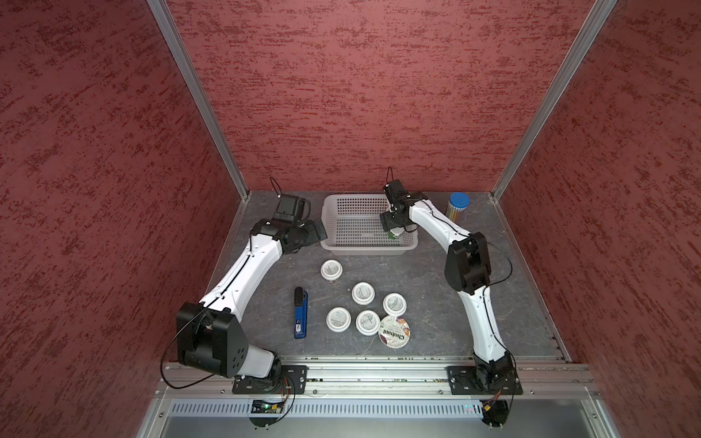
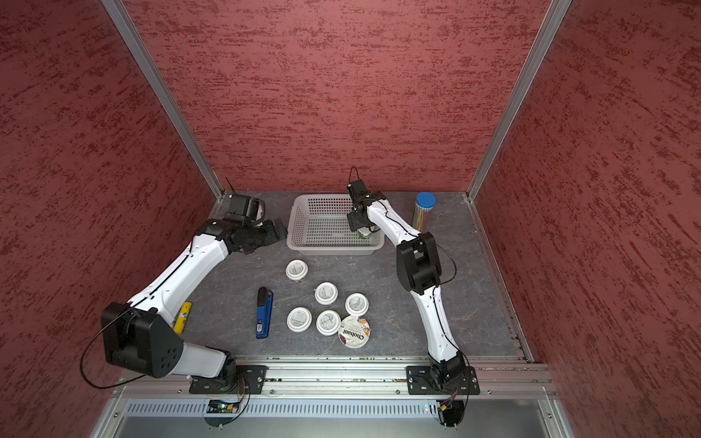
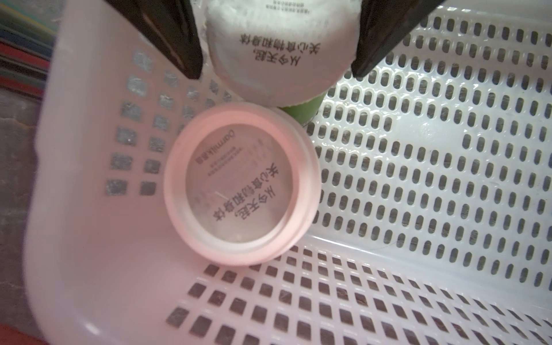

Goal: Put the yogurt in the basket
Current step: Place the yogurt in the basket, then pick up the yogurt from the center of the board.

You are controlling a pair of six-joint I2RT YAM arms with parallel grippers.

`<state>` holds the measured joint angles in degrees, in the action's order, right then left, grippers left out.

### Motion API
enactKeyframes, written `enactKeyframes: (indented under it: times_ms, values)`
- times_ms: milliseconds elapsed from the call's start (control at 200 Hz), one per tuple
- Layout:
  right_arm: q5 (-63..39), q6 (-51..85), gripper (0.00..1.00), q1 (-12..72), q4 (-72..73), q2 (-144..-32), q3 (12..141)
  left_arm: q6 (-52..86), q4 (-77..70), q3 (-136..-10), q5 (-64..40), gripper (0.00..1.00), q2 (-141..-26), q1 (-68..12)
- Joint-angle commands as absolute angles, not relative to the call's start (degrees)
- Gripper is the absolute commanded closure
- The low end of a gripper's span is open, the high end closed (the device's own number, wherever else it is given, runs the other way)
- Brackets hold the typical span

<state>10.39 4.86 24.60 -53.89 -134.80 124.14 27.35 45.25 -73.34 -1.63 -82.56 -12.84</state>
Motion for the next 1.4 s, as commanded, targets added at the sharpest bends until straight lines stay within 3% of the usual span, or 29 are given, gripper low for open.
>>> enactKeyframes:
  times_ms: [0,526,1007,1397]
  values:
    - [12.0,4.1,0.17,24.6,-54.6,-132.9,125.2,26.7,45.5,-72.9,-1.7,0.00,-81.9,-12.4]
    - [7.8,4.7,0.09,26.6,-56.4,-122.8,124.1,26.6,46.2,-73.4,-1.1,0.00,-80.5,-12.6]
    - [5.8,11.8,0.16,44.0,-53.8,-91.0,82.3,26.5,45.7,-69.5,2.1,0.00,-77.0,-20.8]
    - [2.8,20.3,0.12,52.6,-51.4,-83.8,67.1,26.6,45.5,-67.7,0.8,0.00,-78.3,-21.7]
